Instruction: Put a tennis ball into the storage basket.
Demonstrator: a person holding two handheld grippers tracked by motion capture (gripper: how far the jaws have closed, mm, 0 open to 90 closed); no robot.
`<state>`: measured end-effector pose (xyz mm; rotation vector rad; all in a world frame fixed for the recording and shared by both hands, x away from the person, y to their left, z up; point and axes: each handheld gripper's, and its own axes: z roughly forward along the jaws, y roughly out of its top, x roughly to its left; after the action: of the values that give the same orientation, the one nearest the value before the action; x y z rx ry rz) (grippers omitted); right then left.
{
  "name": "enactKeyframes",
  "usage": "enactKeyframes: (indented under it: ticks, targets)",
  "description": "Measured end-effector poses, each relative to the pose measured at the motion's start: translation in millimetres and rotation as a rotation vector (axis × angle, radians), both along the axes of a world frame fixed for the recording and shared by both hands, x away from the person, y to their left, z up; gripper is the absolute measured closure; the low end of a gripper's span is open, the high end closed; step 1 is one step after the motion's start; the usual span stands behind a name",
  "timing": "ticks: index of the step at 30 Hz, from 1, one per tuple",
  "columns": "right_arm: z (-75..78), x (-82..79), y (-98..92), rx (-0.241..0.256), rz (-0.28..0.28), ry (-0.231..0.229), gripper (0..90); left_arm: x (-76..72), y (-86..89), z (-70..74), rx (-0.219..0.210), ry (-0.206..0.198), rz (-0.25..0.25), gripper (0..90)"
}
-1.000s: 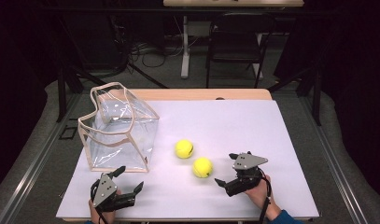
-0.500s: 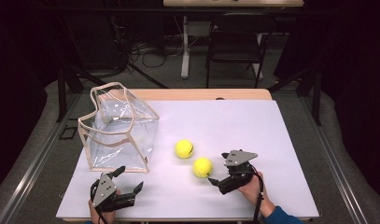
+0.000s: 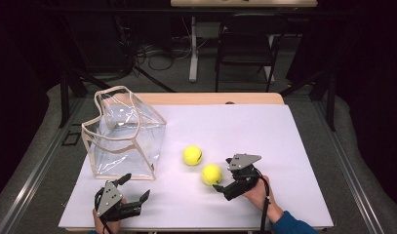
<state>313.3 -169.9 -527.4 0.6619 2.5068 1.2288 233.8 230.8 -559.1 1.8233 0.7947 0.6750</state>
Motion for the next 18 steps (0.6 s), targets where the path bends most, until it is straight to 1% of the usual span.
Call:
enactKeyframes:
  ticks: [9,16,18]
  targets:
    - [0.7,4.0,7.0,-0.018,0.011,0.007,0.0,-0.5,0.0,0.2,-0.002,-0.002,0.001,16.0]
    - [-0.2,7.8,10.8,-0.022,0.018,0.021,0.0,-0.2,0.2,0.1,0.001,-0.001,0.001,16.0]
    - [-0.9,8.9,12.4,-0.03,0.019,0.03,0.0,-0.2,0.1,0.0,0.002,0.001,0.0,16.0]
